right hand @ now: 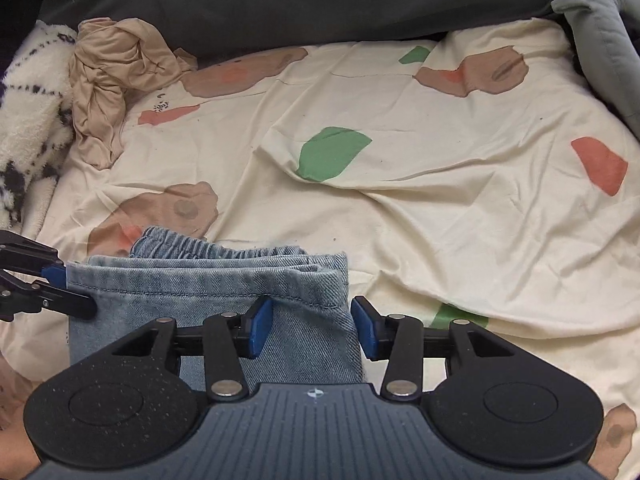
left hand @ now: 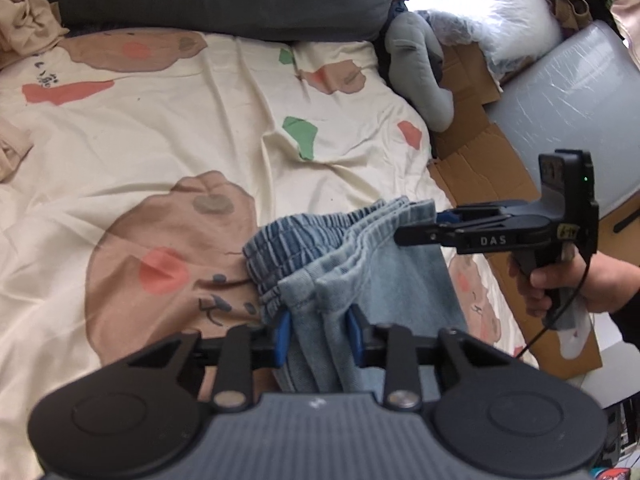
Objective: Fold clothes
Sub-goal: 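Pinch and release the folded jeans edge again with both grippers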
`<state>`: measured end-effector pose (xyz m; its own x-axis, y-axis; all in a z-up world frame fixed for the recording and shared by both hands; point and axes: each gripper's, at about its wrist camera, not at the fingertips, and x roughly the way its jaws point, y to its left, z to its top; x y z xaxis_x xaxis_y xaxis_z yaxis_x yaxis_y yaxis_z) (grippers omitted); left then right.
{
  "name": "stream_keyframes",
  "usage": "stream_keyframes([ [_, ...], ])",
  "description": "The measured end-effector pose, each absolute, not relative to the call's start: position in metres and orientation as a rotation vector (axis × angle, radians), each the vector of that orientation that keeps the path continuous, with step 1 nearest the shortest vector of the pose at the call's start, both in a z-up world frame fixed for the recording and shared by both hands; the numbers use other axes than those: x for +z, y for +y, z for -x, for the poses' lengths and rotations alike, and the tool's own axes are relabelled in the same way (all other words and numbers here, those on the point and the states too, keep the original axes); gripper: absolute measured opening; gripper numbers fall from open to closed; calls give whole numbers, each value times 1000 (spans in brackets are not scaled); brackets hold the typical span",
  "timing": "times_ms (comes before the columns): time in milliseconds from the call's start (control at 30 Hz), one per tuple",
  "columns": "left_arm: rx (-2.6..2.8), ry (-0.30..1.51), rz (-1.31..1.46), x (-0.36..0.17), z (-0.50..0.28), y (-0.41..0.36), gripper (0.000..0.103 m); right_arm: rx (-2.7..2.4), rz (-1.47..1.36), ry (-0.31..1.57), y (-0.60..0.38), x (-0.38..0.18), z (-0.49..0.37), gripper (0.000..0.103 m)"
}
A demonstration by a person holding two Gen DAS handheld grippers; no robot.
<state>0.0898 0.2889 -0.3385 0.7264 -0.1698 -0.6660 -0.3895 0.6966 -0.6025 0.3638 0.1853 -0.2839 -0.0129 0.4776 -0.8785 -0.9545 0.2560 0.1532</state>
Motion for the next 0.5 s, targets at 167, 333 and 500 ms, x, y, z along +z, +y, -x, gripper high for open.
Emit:
stream_keyframes([
  [167, 148, 761, 800, -332, -89, 286, 23, 1261, 573, 974, 176, -272, -358, 21],
  [333, 137, 722, 770, -312, -91, 278, 14, 1241, 536, 906, 157, -252, -351, 10],
  [500, 110, 701, 742, -295, -101, 272, 14, 1197, 513, 856, 140, -233, -349, 9],
])
